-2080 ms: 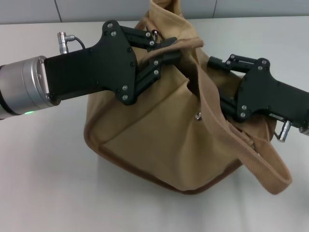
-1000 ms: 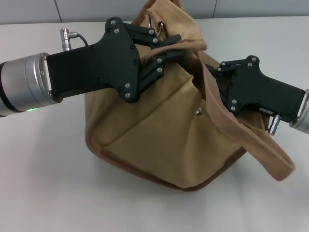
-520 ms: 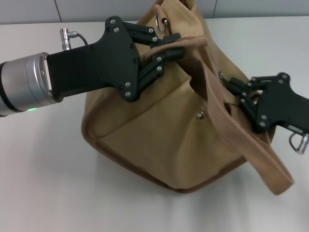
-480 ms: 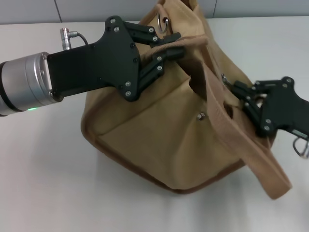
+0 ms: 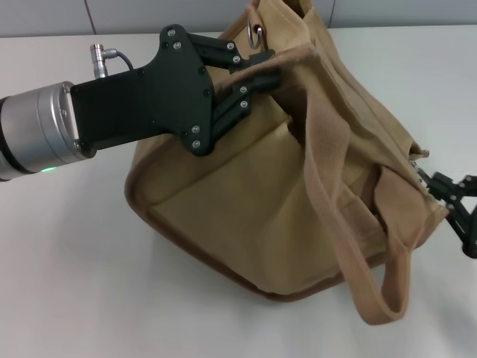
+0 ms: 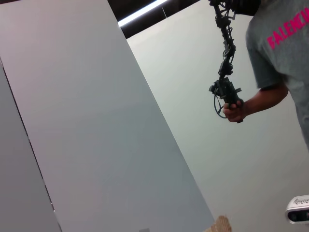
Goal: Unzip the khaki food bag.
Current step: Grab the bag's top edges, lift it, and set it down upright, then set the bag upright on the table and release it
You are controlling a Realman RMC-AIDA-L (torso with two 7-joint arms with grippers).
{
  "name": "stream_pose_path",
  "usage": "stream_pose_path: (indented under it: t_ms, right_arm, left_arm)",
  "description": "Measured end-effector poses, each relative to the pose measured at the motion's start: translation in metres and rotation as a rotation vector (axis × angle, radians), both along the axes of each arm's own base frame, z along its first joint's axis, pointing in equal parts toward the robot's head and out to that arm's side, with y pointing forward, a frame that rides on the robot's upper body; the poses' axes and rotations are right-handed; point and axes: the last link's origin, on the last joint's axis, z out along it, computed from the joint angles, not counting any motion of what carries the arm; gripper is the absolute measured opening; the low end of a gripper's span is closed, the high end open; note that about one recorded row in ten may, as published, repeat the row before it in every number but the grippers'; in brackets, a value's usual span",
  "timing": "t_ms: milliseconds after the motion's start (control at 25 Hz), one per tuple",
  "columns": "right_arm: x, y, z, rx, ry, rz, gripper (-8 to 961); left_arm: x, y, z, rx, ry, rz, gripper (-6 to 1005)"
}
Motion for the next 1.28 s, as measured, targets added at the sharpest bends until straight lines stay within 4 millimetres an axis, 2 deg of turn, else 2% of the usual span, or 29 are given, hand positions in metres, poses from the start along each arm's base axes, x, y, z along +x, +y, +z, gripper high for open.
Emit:
stream_pose_path:
  t_ms: [240,400,520,560,600,640,680,760,880,1080,1160,1280]
  right_arm:
    - [-0.001,-0.007,0.019,0.05,0.105,0.0,64]
    - [0.005,-0.003,0.031,0.123,0.13,-0.042,122]
    - [0.012,0.009,0.039,0.173,0.119,-0.092,165]
    - [0.016,0.021,0.039,0.159,0.073,-0.116,197]
    - [0.016,0.021,0.039,0.159,0.073,-0.116,228]
    - [0.015,0.033,0.032,0.113,0.016,-0.115,260]
    - [0.015,0.033,0.032,0.113,0.016,-0.115,291]
    - [0.007,0.048,0.019,0.03,-0.059,-0.078,354]
    - [0.0,0.056,0.009,-0.025,-0.121,-0.039,447]
    - [-0.005,0.07,0.007,-0.015,-0.156,-0.033,603]
    - [-0.012,0.079,0.008,-0.008,-0.164,-0.009,615]
    - [-0.017,0.082,0.005,-0.022,-0.175,0.015,633]
  left_arm:
    - [-0.001,0.0,0.0,0.0,0.001,0.002,87]
    - [-0.002,-0.001,0.0,-0.001,0.001,0.006,87]
    - [-0.002,-0.001,0.0,-0.001,0.001,0.006,87]
    - [-0.002,-0.001,0.0,-0.001,0.002,0.006,86]
    - [-0.002,-0.001,0.0,-0.001,0.002,0.006,86]
    - [-0.002,-0.001,0.0,-0.001,0.002,0.006,86]
    - [-0.002,-0.001,0.0,-0.001,0.002,0.006,86]
    - [-0.002,-0.001,0.0,-0.001,0.003,0.006,86]
    - [-0.002,-0.001,0.0,-0.001,0.003,0.006,86]
    - [-0.002,-0.001,0.0,-0.001,0.003,0.004,86]
    - [-0.002,-0.001,0.0,-0.001,0.003,0.004,86]
    - [-0.002,-0.002,0.0,-0.002,0.002,0.004,86]
